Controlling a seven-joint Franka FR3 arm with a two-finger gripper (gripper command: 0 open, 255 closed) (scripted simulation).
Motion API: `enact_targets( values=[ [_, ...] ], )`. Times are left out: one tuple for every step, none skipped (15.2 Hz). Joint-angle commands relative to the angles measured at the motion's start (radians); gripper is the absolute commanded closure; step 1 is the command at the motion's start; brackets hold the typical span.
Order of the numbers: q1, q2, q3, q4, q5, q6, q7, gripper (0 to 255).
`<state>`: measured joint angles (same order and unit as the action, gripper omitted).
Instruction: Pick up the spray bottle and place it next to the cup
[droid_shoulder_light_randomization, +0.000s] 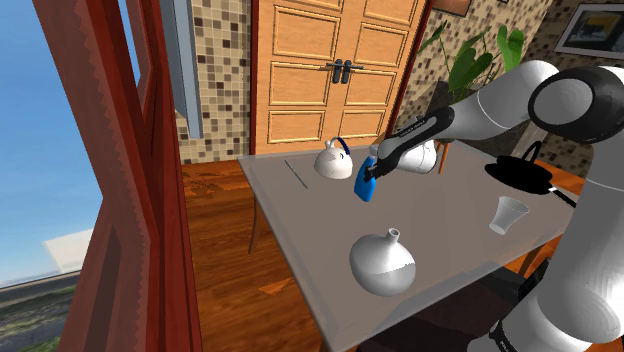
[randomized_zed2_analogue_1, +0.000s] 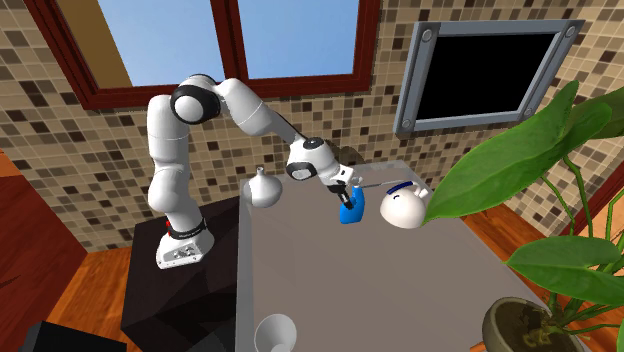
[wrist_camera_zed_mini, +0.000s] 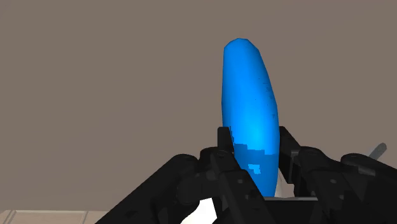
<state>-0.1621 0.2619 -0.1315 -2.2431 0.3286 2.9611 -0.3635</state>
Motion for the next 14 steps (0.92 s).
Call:
enact_targets(
  values=[
    [0.0, 0.0, 0.0, 0.0, 0.0, 0.0, 0.0, 255],
    [0.0, 0.0, 0.0, 0.0, 0.0, 0.0, 0.0, 255],
    [0.0, 0.0, 0.0, 0.0, 0.0, 0.0, 0.0, 255],
    [0.0, 0.0, 0.0, 0.0, 0.0, 0.0, 0.0, 255],
    [0.0, 0.0, 0.0, 0.0, 0.0, 0.0, 0.0, 255],
    [0.006, -0.011, -0.009, 0.0, -0.011, -0.011, 0.009, 255],
    [0.013, -0.021, -0.017, 0.001, -0.021, -0.023, 0.019, 255],
    [0.019, -0.032, -0.025, 0.002, -0.032, -0.034, 0.028, 255],
    [0.024, -0.042, -0.032, 0.003, -0.043, -0.046, 0.038, 255],
    [0.029, -0.053, -0.039, 0.004, -0.053, -0.057, 0.047, 255],
    [0.034, -0.063, -0.046, 0.006, -0.064, -0.069, 0.056, 255],
    [0.038, -0.073, -0.051, 0.008, -0.075, -0.08, 0.065, 255],
    [0.041, -0.083, -0.057, 0.01, -0.085, -0.092, 0.074, 255],
    [0.045, -0.093, -0.062, 0.012, -0.096, -0.104, 0.082, 255]
  ],
)
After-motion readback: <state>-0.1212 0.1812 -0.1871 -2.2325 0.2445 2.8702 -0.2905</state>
